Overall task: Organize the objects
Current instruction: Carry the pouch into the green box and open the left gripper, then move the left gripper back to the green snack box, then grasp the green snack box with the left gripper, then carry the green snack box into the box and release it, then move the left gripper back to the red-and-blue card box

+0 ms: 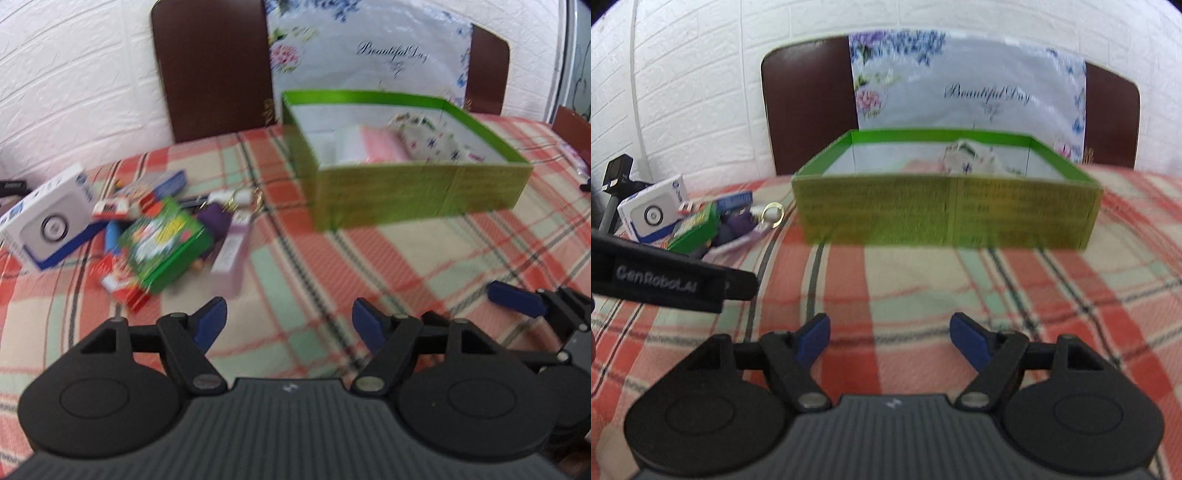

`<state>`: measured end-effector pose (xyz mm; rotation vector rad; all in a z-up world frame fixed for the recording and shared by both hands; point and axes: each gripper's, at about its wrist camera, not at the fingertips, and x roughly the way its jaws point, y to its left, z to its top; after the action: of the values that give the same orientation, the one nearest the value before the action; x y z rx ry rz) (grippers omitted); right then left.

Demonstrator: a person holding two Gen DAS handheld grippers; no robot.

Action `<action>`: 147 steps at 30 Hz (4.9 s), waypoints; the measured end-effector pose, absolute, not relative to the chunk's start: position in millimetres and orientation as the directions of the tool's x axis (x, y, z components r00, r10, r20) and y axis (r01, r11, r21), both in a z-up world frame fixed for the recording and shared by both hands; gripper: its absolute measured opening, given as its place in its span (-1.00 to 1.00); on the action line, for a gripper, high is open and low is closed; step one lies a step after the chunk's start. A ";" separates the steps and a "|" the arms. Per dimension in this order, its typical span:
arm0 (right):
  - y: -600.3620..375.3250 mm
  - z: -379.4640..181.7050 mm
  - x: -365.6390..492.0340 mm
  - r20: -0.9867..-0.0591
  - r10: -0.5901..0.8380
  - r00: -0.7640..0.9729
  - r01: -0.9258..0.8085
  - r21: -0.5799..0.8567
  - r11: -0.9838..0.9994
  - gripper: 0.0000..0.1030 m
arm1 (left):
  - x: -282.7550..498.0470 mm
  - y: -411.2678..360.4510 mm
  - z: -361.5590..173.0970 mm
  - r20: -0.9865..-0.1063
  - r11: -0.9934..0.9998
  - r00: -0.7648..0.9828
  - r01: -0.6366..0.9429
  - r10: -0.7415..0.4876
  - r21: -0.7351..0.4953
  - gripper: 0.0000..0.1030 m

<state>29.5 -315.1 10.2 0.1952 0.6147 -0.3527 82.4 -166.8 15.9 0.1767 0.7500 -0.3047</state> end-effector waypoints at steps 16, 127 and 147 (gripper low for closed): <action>-249.1 11.6 33.6 -0.618 -0.166 0.768 0.239 0.036 0.970 0.46 | 67.4 -97.6 -2.1 -0.713 0.973 0.691 0.222 -0.116 0.057 0.51; -302.3 17.2 24.5 -0.594 -0.222 0.773 0.395 0.177 0.902 0.64 | 82.0 -131.1 19.8 -0.706 0.955 0.677 0.296 -0.209 0.002 0.33; -214.8 9.7 56.7 -0.641 -0.116 0.759 0.204 0.065 0.977 0.66 | 74.1 -41.2 -2.9 -0.704 0.991 0.704 0.136 -0.093 0.005 0.43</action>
<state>56.7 -214.8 9.7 0.1338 0.6878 -0.1753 74.1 -41.2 -2.9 0.0581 0.7798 -0.1274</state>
